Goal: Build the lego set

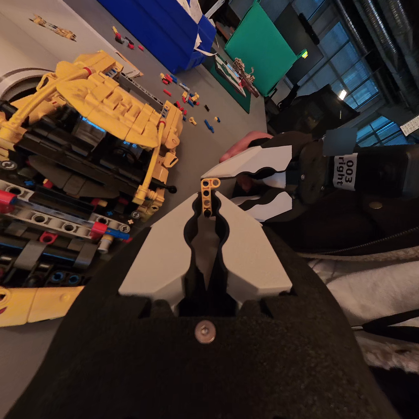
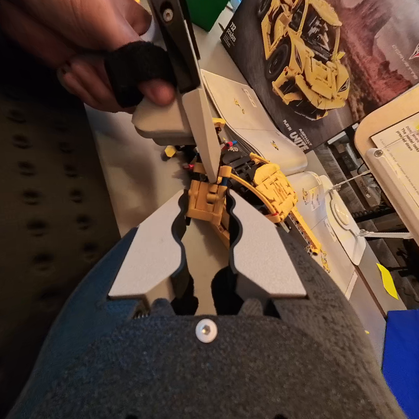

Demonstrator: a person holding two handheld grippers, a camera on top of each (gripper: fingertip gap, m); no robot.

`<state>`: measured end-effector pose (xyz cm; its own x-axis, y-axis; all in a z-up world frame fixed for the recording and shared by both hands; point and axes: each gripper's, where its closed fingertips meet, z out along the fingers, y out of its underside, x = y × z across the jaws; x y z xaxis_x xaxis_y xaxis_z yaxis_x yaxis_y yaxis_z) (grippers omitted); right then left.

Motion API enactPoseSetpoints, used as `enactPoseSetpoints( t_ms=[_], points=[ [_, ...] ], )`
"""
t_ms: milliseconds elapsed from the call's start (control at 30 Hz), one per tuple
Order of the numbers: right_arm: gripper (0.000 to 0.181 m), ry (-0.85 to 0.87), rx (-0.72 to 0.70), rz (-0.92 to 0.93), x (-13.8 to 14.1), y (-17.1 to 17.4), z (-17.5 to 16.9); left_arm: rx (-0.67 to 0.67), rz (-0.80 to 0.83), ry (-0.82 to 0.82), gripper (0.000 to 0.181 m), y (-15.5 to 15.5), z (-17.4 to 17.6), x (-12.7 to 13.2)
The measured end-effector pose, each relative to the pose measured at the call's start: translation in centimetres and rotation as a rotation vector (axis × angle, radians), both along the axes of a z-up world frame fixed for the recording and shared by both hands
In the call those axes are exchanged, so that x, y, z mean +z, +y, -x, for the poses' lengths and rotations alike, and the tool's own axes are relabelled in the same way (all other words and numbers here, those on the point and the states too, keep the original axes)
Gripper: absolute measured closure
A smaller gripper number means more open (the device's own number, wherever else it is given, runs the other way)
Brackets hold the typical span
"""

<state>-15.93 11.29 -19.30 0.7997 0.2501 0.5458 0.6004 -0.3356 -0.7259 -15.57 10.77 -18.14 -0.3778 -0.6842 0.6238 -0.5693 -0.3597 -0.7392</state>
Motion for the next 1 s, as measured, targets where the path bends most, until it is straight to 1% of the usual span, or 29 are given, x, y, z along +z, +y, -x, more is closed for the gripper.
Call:
enactPoseSetpoints(
  t_ms=[267,367,433,467,533,567,633,667,700,767,800,867,900,967,1000],
  points=[
    [0.149,0.075,0.010,-0.034,0.7,0.0,0.3,-0.012,0.041,-0.007,0.174,0.0,0.1,0.3],
    [0.139,0.155,0.030,-0.027,0.8,-0.2,0.4,-0.010,0.060,-0.014,0.174,0.1,0.2,0.5],
    [0.138,0.224,0.044,-0.020,1.0,-0.6,-0.1,-0.006,0.065,-0.012,0.174,0.2,0.2,0.5],
    [0.142,0.283,0.054,0.011,0.7,-1.0,-0.5,-0.003,0.062,-0.012,0.174,0.3,0.2,0.5],
    [0.139,0.387,0.045,0.112,-0.5,-1.7,-1.5,0.002,0.044,-0.008,0.174,0.3,0.2,0.4],
    [0.139,0.422,0.040,0.157,-1.2,-2.0,-1.9,0.007,0.034,-0.002,0.174,0.4,0.1,0.2],
    [0.141,0.444,-0.030,0.200,-2.1,-2.1,-3.5,0.032,0.011,0.011,0.174,0.9,0.1,-0.1],
    [0.142,0.481,-0.035,0.228,-2.4,-2.1,-3.6,0.047,0.001,0.016,0.174,1.3,0.1,-0.2],
    [0.141,0.530,-0.045,0.274,-2.9,-2.2,-3.5,0.056,-0.007,0.026,0.174,1.6,0.2,-0.4],
    [0.127,0.611,-0.087,0.413,-4.6,-2.5,-3.2,0.079,-0.017,0.041,0.174,2.3,0.3,-0.7],
    [0.123,0.668,-0.108,0.461,-4.9,-2.5,-2.6,0.095,-0.014,0.040,0.174,2.6,0.3,-0.7],
    [0.126,0.780,-0.192,0.455,-4.7,-2.2,-1.8,0.100,0.009,0.032,0.174,2.8,0.4,-0.5],
    [0.131,0.765,-0.227,0.453,-4.9,-2.2,-1.4,0.099,0.016,0.031,0.174,2.8,0.4,-0.4],
    [0.144,0.616,-0.327,0.424,-5.3,-2.0,-2.3,0.094,0.023,0.029,0.174,2.7,0.4,-0.4],
    [0.154,0.578,-0.317,0.402,-5.2,-1.7,-2.2,0.091,0.025,0.027,0.174,2.7,0.4,-0.4]
  ],
)
